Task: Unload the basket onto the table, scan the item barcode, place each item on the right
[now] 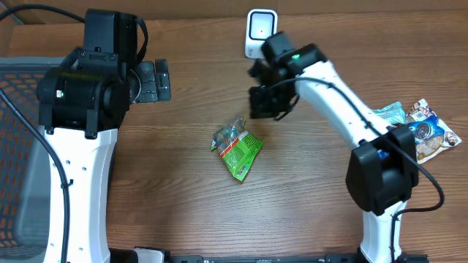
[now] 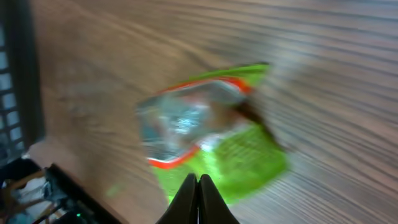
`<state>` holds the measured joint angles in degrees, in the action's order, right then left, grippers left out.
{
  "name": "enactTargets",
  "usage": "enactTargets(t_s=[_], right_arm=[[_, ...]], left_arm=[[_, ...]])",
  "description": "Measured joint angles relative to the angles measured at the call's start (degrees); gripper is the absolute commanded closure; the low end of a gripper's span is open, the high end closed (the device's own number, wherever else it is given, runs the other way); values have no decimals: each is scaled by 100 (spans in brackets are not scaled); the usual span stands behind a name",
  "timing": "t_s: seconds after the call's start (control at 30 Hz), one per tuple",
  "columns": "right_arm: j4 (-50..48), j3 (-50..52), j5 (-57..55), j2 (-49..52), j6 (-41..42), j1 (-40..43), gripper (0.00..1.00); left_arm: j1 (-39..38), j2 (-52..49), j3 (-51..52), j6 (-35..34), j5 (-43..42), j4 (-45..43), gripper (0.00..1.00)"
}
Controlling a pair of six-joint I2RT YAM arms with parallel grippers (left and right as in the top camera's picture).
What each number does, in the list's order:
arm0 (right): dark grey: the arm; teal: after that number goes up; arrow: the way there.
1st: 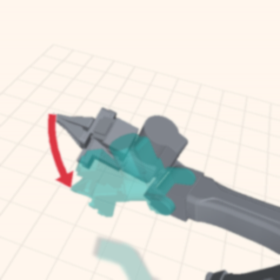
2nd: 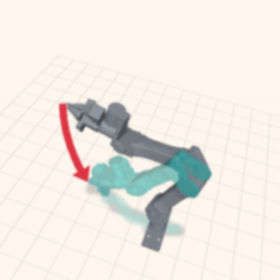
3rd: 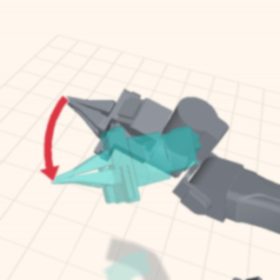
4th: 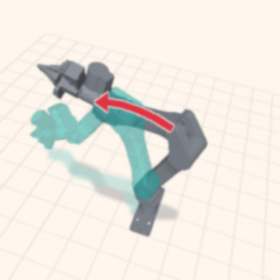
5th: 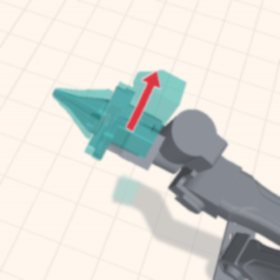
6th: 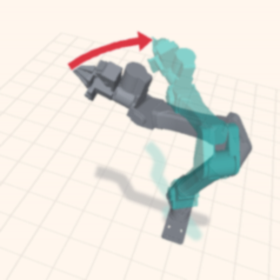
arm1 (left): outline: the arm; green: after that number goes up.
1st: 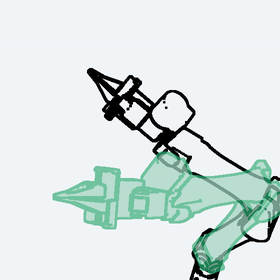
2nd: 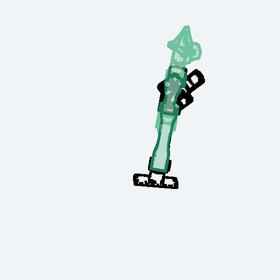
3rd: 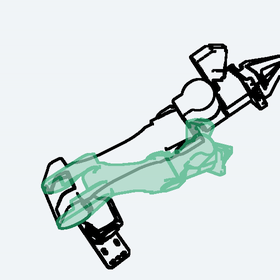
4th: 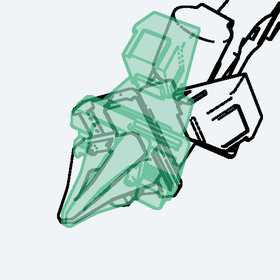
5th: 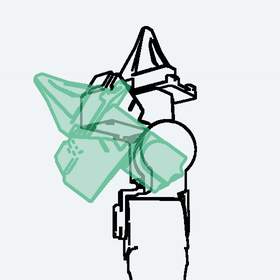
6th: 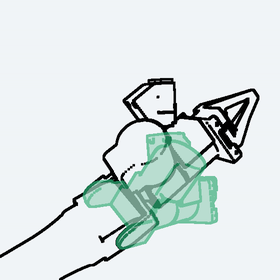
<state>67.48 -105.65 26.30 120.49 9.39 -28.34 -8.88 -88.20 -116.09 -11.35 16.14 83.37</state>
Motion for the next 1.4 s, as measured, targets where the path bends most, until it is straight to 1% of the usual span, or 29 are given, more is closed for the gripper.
enactTargets(t_s=[0.07,0.23,0.5,0.6,0.63,0.77,0.87,0.9,0.97,1.07,1.13,1.2,1.23,1.4], right_arm=[[-247,66,90,0,94,-177,96],[-1163,686,146,0,417,-463,96],[-2354,1729,26,0,907,-549,96],[-2361,2063,-44,0,1150,-531,94],[-2354,2120,-59,0,1237,-511,85],[-2264,2288,-79,0,1655,-339,80],[-1987,2319,-68,0,1862,-149,78],[-1880,2321,-61,-2,1884,-57,78],[-1823,2323,291,-2,1416,184,78],[-1567,2140,664,0,977,310,79],[-1279,1587,918,-2,699,350,79],[-1174,1270,999,-11,619,334,80],[-1200,1064,1062,-37,557,304,82],[-1270,977,1071,-68,570,127,86]], left_arm=[[0,0,0,0,0,0,0],[0,0,0,0,0,0,0],[0,-9,0,0,0,-2,0],[0,-9,0,0,0,-2,1],[0,-9,0,0,0,0,0],[0,-9,0,0,0,0,0],[0,-9,0,0,0,0,0],[0,-9,0,0,0,-2,0],[0,-9,0,0,0,2,0],[0,-9,0,0,0,-2,0],[0,-9,0,0,0,0,0],[0,-9,0,0,-2,0,0],[0,-9,0,0,0,2,0],[0,-9,0,0,0,0,0]])
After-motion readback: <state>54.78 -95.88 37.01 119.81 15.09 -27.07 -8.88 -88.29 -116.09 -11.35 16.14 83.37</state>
